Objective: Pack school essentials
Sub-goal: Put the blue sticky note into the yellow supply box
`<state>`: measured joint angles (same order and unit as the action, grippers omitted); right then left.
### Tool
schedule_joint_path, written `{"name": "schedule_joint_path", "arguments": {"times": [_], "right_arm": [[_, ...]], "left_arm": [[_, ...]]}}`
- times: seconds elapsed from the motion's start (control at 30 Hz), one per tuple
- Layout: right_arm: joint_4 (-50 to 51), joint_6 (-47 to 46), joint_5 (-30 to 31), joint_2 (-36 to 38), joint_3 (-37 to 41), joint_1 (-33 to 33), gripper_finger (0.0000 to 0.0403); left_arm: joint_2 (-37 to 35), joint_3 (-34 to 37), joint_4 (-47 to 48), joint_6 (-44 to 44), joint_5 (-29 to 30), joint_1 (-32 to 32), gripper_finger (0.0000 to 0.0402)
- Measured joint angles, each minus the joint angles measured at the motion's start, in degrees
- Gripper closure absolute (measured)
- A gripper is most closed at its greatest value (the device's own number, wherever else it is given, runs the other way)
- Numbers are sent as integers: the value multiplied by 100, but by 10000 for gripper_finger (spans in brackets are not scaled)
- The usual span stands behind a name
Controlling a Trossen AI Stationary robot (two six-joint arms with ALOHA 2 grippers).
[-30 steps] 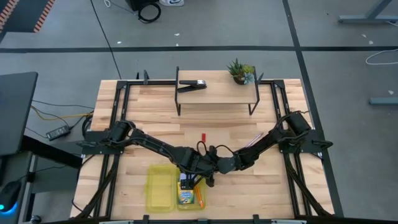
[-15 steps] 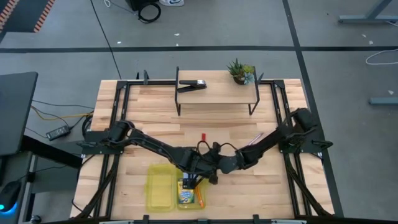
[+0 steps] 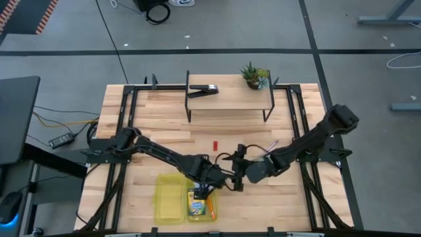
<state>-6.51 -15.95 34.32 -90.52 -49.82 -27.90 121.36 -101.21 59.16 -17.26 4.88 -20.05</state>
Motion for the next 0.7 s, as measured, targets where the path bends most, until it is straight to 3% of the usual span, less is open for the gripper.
{"name": "schedule_joint_path", "arguments": {"times": [0.37, 0.57, 0.7], "right_arm": [[1241, -203, -133, 985, -11, -131, 118], [1091, -357, -176, 803, -11, -267, 118], [376, -425, -140, 241, -12, -258, 118]], "left_arm": [[-363, 27, 28, 210, 213, -93, 13], [-376, 28, -68, 174, 160, -406, 13], [-376, 33, -127, 139, 945, -596, 13]]}}
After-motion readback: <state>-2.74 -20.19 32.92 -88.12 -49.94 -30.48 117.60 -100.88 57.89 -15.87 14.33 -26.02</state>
